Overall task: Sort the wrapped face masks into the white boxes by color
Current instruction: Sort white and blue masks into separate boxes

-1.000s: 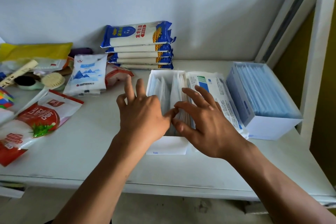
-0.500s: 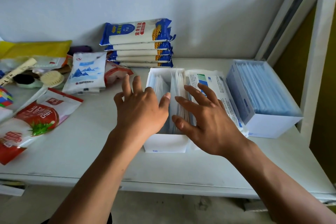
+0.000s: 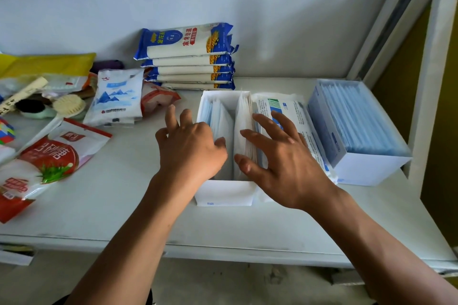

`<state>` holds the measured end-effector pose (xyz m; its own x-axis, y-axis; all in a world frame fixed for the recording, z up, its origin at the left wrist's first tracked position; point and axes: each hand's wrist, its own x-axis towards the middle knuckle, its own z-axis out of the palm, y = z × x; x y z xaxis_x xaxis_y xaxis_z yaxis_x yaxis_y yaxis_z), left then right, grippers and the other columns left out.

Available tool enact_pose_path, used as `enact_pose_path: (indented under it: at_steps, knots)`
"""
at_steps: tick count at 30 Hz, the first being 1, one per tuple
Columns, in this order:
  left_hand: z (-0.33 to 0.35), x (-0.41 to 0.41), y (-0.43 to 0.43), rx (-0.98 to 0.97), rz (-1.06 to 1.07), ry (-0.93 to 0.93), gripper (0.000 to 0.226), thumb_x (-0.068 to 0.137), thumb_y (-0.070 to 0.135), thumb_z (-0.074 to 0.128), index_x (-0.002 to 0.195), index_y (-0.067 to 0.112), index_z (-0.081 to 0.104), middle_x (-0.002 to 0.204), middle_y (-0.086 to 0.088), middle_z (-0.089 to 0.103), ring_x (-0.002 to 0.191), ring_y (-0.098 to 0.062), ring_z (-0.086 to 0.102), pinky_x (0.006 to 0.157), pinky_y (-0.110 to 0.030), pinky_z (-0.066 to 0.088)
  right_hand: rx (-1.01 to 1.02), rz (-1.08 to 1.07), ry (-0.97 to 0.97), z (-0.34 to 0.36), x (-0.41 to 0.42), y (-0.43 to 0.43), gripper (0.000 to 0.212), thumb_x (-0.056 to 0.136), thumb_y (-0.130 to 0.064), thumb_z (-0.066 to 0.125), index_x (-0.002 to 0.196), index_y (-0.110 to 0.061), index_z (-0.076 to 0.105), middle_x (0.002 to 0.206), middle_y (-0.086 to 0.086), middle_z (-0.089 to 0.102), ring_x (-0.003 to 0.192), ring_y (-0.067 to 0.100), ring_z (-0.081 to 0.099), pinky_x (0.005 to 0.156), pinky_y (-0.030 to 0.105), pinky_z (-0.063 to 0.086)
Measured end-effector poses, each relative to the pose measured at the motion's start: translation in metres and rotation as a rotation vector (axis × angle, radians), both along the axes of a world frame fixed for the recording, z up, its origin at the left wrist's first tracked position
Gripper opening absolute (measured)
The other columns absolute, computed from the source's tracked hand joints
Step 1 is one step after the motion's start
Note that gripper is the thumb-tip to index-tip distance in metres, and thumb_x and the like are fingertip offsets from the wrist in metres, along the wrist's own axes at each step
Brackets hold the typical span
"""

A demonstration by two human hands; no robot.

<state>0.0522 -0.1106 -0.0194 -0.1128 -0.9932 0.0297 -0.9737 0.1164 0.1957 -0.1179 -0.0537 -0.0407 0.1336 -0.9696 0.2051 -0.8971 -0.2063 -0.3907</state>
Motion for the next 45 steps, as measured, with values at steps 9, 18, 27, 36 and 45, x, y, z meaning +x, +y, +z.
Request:
enact_pose_path:
  at_steps: [9, 18, 27, 36, 45]
  knots:
    - [-0.004, -0.001, -0.001, -0.063, 0.022, -0.005, 0.029, 0.087, 0.039, 0.059, 0.097, 0.012, 0.066, 0.141, -0.008, 0.046, 0.147, -0.035, 0.012, 0.105, -0.048, 0.033, 0.005, -0.011, 0.012, 0.0, 0.0, 0.0, 0.074, 0.086, -0.07, 0.026, 0.144, -0.031, 0.049, 0.164, 0.0, 0.026, 0.153, 0.025, 0.002, 0.116, 0.054, 0.025]
    - [-0.006, -0.005, 0.006, -0.203, 0.002, -0.163, 0.045, 0.086, 0.056, 0.057, 0.118, 0.025, 0.064, 0.159, -0.013, 0.02, 0.149, -0.038, 0.002, 0.108, -0.051, 0.025, 0.014, -0.006, 0.008, 0.001, 0.001, 0.0, 0.074, 0.086, -0.07, 0.026, 0.144, -0.031, 0.048, 0.163, 0.001, 0.027, 0.153, 0.025, 0.002, 0.116, 0.054, 0.025]
    - [0.013, 0.007, 0.002, -0.292, -0.05, 0.092, 0.025, 0.083, 0.033, 0.061, 0.07, 0.013, 0.054, 0.109, -0.007, 0.06, 0.128, -0.037, 0.041, 0.091, -0.043, 0.04, 0.028, -0.015, -0.005, -0.001, -0.001, 0.0, 0.073, 0.084, -0.069, 0.029, 0.143, -0.03, 0.049, 0.162, 0.0, 0.028, 0.152, 0.026, 0.004, 0.118, 0.053, 0.025]
    - [0.037, 0.012, 0.0, -0.265, -0.127, 1.155, 0.025, 0.091, 0.033, 0.06, 0.105, 0.013, 0.063, 0.099, -0.011, 0.072, 0.09, -0.031, 0.068, 0.081, -0.048, 0.058, 0.061, 0.022, -0.967, 0.019, 0.004, -0.001, 0.045, 0.093, -0.052, 0.04, 0.125, -0.033, 0.064, 0.132, -0.02, 0.062, 0.129, 0.003, 0.051, 0.11, 0.042, 0.042]
    - [0.024, -0.035, 0.025, 0.099, -0.228, 1.46, 0.034, 0.075, 0.022, 0.079, 0.103, 0.006, 0.068, 0.098, -0.019, 0.074, 0.094, -0.037, 0.071, 0.087, -0.054, 0.057, -0.05, -0.011, -1.465, 0.037, -0.008, 0.004, 0.041, 0.067, -0.01, 0.082, 0.105, 0.002, 0.073, 0.099, 0.017, 0.077, 0.089, 0.031, 0.075, 0.078, 0.039, 0.06]
